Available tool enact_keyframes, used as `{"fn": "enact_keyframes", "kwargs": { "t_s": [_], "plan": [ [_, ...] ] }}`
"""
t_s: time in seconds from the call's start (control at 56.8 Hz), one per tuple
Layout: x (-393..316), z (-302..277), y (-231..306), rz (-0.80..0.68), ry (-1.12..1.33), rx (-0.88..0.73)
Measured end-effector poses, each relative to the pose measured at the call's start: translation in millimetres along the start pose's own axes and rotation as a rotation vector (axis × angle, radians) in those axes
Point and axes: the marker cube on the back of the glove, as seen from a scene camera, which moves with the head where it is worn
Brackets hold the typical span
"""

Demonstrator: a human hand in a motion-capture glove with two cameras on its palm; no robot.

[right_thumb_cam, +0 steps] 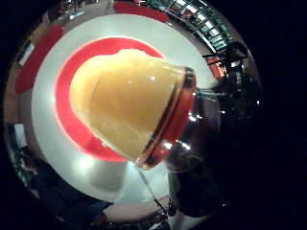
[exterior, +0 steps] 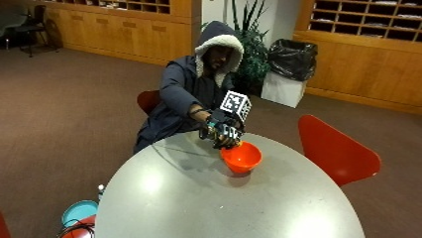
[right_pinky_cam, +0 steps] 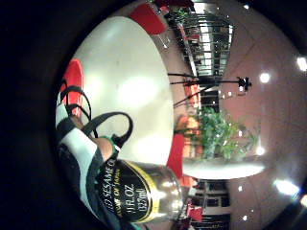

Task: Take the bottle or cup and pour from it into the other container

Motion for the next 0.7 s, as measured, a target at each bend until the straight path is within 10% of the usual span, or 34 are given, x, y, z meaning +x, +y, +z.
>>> {"fn": "enact_keyframes", "kwargs": {
  "t_s": [0.704],
  "plan": [
    [-43.6,-9.5,10.6,-0.090,0.043,0.005]
  ]
}}
